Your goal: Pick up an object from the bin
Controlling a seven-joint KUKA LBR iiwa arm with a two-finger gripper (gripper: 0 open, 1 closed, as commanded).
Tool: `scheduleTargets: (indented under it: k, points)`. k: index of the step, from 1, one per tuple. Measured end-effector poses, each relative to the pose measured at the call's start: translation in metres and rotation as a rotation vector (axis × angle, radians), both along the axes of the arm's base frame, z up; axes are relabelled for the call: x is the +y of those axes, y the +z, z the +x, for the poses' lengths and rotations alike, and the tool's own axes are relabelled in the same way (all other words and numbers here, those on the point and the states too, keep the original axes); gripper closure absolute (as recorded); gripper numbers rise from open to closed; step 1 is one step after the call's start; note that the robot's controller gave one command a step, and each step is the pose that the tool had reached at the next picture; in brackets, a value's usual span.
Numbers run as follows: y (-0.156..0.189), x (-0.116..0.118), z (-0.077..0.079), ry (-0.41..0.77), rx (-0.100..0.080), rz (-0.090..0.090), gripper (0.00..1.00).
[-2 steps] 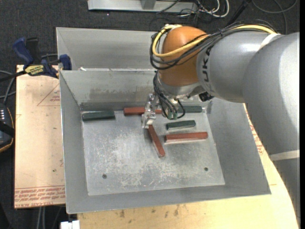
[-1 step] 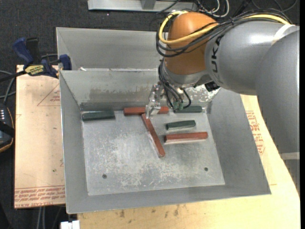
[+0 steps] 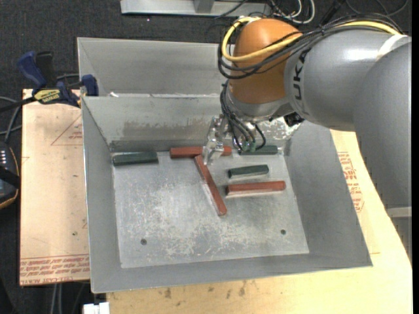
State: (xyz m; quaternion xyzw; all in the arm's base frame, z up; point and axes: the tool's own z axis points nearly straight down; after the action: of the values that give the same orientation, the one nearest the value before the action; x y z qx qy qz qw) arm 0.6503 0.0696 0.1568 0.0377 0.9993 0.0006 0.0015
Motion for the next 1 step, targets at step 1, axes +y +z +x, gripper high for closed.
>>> scheduleTargets:
  k: [1]
  points:
    - [-0.0060,0.0031,-0.0006,-0.038,0.001,0.000,0.00]
